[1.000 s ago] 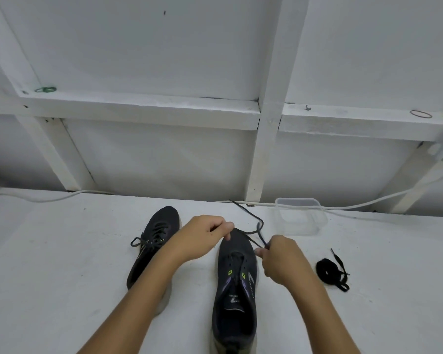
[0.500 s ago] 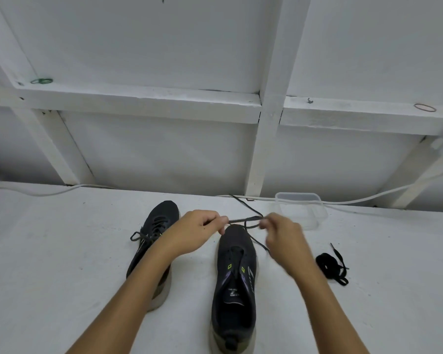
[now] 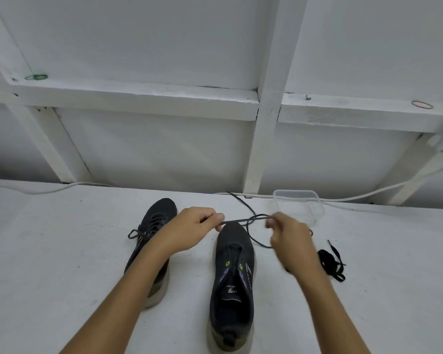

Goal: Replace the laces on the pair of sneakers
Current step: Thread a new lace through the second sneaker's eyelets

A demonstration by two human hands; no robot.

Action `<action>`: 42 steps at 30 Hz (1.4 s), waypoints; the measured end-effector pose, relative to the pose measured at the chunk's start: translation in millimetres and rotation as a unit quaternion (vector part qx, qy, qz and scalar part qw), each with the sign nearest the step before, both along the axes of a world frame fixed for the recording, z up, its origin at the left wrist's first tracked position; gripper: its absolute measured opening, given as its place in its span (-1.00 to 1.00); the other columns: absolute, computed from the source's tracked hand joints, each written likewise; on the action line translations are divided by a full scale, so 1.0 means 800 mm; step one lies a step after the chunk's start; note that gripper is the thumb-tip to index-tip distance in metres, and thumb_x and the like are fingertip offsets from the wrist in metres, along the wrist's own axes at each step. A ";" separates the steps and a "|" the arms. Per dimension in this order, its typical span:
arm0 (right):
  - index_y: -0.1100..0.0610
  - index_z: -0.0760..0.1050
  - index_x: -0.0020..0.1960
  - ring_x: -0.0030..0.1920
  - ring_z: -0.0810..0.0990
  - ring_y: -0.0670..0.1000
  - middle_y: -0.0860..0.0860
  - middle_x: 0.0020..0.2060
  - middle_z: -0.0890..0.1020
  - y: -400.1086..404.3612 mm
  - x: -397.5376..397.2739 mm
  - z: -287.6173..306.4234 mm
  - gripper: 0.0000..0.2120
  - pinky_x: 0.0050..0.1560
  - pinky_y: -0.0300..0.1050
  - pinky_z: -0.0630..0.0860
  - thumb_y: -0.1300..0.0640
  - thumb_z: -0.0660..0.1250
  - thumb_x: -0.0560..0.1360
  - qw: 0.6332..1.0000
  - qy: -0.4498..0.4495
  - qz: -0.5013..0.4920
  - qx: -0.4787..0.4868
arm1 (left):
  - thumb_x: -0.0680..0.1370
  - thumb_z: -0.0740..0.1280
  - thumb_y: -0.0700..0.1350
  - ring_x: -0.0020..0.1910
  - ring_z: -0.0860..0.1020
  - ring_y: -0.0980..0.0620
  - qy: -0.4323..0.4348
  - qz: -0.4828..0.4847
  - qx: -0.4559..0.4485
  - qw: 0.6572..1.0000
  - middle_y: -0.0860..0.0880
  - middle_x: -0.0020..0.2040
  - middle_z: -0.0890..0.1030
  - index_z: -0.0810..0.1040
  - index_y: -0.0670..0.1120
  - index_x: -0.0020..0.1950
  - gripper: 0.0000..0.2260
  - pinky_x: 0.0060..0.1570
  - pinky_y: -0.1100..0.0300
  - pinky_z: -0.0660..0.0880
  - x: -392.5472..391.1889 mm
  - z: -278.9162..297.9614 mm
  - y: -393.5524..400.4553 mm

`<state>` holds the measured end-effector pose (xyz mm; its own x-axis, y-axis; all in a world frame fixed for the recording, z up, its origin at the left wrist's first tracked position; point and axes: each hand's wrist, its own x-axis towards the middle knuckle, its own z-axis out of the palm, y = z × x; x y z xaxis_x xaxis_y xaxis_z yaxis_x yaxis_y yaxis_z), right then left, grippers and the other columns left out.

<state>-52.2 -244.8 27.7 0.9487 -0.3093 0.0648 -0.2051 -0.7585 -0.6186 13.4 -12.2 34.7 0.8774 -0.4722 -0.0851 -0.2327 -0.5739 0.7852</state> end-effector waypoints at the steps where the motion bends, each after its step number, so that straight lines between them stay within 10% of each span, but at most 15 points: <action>1: 0.08 0.59 -0.05 -0.17 0.59 0.18 0.07 -0.27 0.61 -0.019 0.000 0.000 -0.82 -0.30 -0.11 0.28 0.19 0.24 0.64 0.999 0.020 -0.042 0.000 | 0.63 0.22 0.18 -0.43 0.29 0.09 0.003 0.009 -0.001 1.000 0.08 -0.43 0.33 0.62 0.08 -0.21 -0.67 -0.34 0.20 0.32 0.002 -0.002 0.010; 6: -0.18 0.37 0.48 -0.24 0.53 -0.02 -0.16 -0.27 0.59 0.004 -0.008 0.006 -0.56 -0.15 -0.13 0.39 0.11 0.28 0.65 0.994 0.056 0.077 0.044 | 0.64 0.22 0.15 -0.46 0.29 0.10 -0.003 0.007 0.001 1.000 0.09 -0.44 0.34 0.59 0.08 -0.25 -0.67 -0.37 0.22 0.30 -0.001 0.001 0.000; 9: -0.24 0.47 0.27 -0.34 0.51 -0.14 -0.25 -0.41 0.55 0.047 -0.012 0.005 -0.72 -0.31 -0.30 0.35 0.08 0.25 0.64 0.983 0.009 0.180 0.039 | 0.64 0.23 0.13 -0.41 0.33 0.14 -0.019 -0.023 0.006 1.000 0.13 -0.42 0.40 0.53 0.03 -0.30 -0.64 -0.34 0.21 0.30 -0.006 0.006 -0.033; 13: 0.04 0.62 -0.04 -0.21 0.58 0.12 -0.02 -0.27 0.65 0.013 0.003 0.006 -0.81 -0.19 -0.07 0.42 0.15 0.24 0.64 0.999 -0.005 0.053 0.010 | 0.62 0.24 0.18 -0.48 0.28 0.14 -0.007 -0.017 0.007 1.000 0.13 -0.47 0.36 0.62 0.07 -0.21 -0.68 -0.43 0.29 0.26 -0.001 0.007 -0.013; 19: -0.14 0.47 0.37 -0.23 0.61 0.03 -0.01 -0.21 0.68 0.001 -0.001 0.014 -0.67 -0.15 -0.06 0.48 0.10 0.28 0.64 0.995 0.045 0.078 0.052 | 0.62 0.24 0.17 -0.49 0.30 0.12 0.008 -0.002 0.021 1.000 0.11 -0.48 0.34 0.62 0.08 -0.21 -0.69 -0.39 0.20 0.35 -0.002 0.006 -0.008; 25: 0.03 0.60 -0.03 -0.29 0.50 0.09 0.02 -0.33 0.58 0.028 0.004 0.008 -0.86 -0.28 -0.05 0.35 0.12 0.27 0.63 0.995 0.001 0.104 -0.005 | 0.63 0.24 0.16 -0.43 0.35 0.14 -0.006 -0.025 0.011 1.000 0.16 -0.45 0.41 0.64 0.06 -0.15 -0.71 -0.30 0.06 0.41 -0.004 0.011 -0.027; 42: 0.06 0.61 -0.07 -0.36 0.44 -0.11 -0.07 -0.34 0.53 0.027 0.096 0.179 -0.80 -0.40 -0.32 0.28 0.14 0.24 0.65 0.984 -0.142 0.100 -0.041 | 0.70 0.18 -0.19 -0.19 0.60 0.12 0.109 0.033 -0.128 0.985 0.03 -0.08 0.70 0.61 -0.01 0.19 -0.77 -0.13 0.25 0.55 0.010 -0.004 0.018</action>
<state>24.9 -223.4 170.7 0.9300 -0.1006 0.3535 0.1261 -0.8161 -0.5640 21.7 2.0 31.7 0.8811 -0.4451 -0.1602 -0.0114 -0.3586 0.9334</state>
